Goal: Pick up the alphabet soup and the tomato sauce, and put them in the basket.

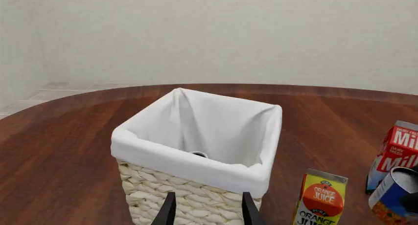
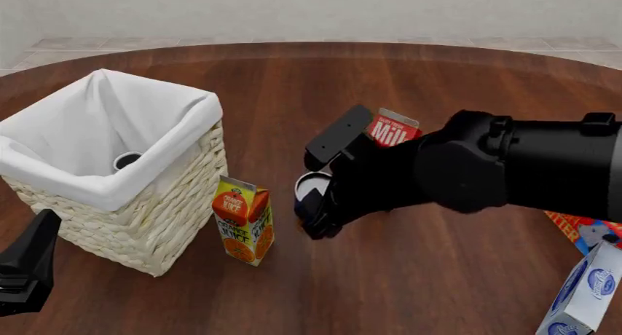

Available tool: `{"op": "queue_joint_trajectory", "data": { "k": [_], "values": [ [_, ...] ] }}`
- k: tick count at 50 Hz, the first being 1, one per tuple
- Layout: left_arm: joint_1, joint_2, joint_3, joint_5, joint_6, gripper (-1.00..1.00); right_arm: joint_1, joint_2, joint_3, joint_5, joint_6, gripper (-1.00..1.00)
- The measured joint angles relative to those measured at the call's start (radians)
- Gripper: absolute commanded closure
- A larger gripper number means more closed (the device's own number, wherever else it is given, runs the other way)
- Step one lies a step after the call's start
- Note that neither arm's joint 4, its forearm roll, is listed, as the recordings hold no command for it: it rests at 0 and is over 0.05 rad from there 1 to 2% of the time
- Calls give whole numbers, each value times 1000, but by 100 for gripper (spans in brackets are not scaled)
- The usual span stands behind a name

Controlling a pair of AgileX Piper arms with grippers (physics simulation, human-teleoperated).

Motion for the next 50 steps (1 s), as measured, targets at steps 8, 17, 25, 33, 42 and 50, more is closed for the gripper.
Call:
{"op": "queue_joint_trajectory", "data": {
  "k": [8, 17, 25, 33, 42, 50],
  "values": [
    [0, 0, 0, 0, 0, -100, 0, -17, -35, 32, -11, 100],
    [0, 0, 0, 0, 0, -100, -1, -32, -81, 69, -25, 100],
    [0, 0, 0, 0, 0, -100, -3, -41, -118, 98, -38, 100],
    [0, 0, 0, 0, 0, -100, -7, -48, -161, 127, -53, 100],
    [0, 0, 0, 0, 0, -100, -7, -52, -211, 156, -67, 100],
    [0, 0, 0, 0, 0, -100, -2, -49, -262, 181, -80, 100]
  ]
}}
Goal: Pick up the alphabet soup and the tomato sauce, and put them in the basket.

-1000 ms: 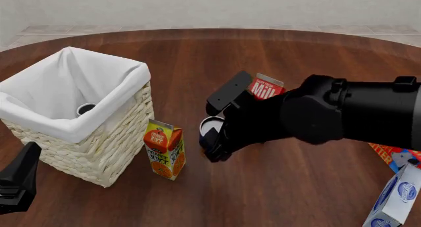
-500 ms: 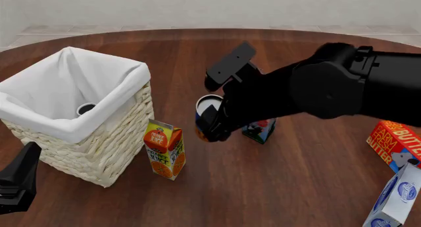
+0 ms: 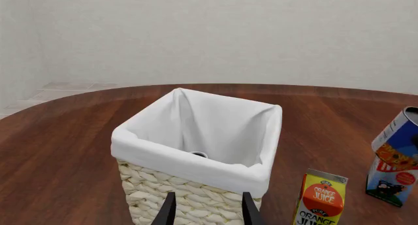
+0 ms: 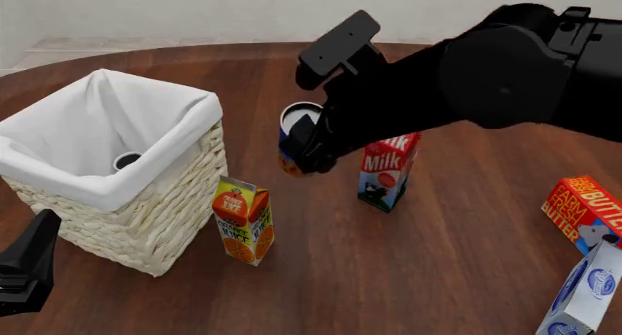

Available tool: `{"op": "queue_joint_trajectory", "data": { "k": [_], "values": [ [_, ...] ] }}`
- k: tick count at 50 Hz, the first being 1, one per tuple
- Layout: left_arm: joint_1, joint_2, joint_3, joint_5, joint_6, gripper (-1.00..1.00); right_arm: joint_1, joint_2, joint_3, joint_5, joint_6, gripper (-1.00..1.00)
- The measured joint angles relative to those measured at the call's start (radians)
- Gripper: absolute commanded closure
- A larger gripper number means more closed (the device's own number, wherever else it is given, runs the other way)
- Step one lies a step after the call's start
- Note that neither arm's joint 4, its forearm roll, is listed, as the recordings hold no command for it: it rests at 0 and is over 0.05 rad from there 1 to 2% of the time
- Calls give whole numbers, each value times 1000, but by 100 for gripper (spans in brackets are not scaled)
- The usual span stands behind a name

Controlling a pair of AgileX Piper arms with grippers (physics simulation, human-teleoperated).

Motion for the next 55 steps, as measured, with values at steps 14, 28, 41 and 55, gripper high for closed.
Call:
{"op": "queue_joint_trajectory", "data": {
  "k": [14, 28, 41, 55],
  "values": [
    [0, 0, 0, 0, 0, -100, 12, 17, -80, 30, -14, 100],
    [0, 0, 0, 0, 0, -100, 33, 49, -148, 45, -22, 100],
    [0, 0, 0, 0, 0, -100, 52, 76, -203, 58, -28, 100],
    [0, 0, 0, 0, 0, -100, 71, 105, -261, 74, -38, 100]
  ]
}}
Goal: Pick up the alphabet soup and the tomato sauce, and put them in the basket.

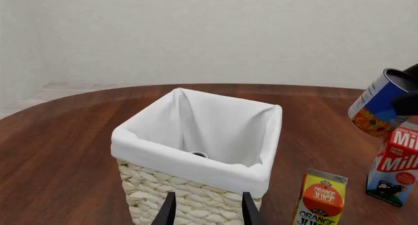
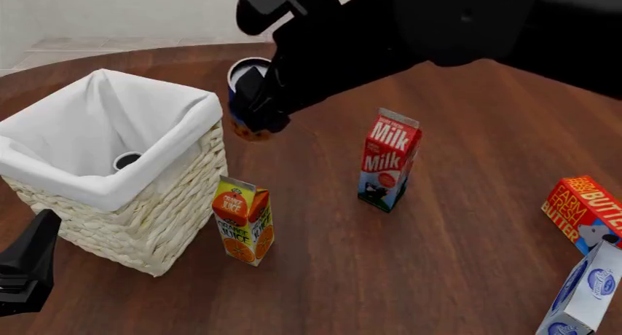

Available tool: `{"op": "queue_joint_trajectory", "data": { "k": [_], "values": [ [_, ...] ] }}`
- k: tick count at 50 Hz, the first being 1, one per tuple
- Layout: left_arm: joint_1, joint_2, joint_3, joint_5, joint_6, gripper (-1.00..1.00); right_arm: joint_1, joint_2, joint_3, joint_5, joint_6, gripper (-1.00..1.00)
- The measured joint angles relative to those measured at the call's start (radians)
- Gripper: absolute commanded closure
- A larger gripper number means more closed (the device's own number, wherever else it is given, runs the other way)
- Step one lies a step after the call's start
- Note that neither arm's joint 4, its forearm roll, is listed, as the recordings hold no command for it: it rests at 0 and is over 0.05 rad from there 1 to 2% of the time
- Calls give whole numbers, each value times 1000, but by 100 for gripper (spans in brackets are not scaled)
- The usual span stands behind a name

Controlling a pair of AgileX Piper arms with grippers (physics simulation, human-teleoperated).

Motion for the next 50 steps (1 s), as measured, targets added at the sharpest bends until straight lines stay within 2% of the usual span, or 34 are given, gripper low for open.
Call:
{"op": "queue_joint_trajectory", "data": {
  "k": [50],
  "values": [
    [0, 0, 0, 0, 0, -100, 66, 121, -196, 30, -1, 100]
  ]
}}
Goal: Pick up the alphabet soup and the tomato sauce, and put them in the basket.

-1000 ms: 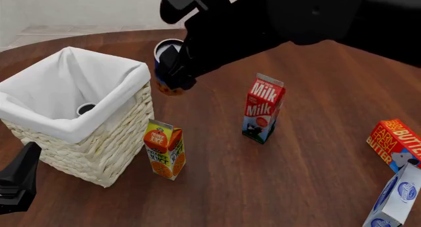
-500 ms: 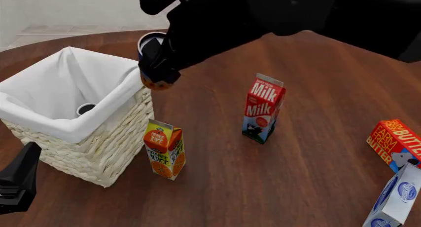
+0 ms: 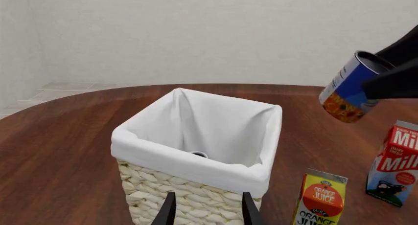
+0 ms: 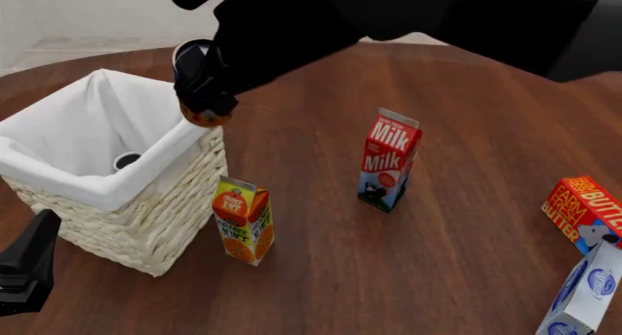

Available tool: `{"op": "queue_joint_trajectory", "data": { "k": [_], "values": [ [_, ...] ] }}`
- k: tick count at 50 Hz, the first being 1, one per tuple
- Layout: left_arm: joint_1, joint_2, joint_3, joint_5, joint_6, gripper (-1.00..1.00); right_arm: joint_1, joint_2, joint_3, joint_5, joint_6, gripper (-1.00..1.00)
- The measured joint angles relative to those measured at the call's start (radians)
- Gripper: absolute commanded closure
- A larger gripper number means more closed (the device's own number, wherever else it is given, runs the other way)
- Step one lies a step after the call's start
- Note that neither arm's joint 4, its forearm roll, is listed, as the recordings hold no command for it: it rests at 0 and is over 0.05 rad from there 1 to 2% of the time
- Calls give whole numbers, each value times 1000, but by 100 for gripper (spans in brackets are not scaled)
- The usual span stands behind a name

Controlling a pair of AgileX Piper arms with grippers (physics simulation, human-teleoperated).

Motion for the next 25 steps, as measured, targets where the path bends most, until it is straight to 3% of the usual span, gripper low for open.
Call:
{"op": "queue_joint_trajectory", "data": {
  "k": [25],
  "values": [
    [0, 0, 0, 0, 0, -100, 22, 81, -100, 18, -4, 100]
  ]
}}
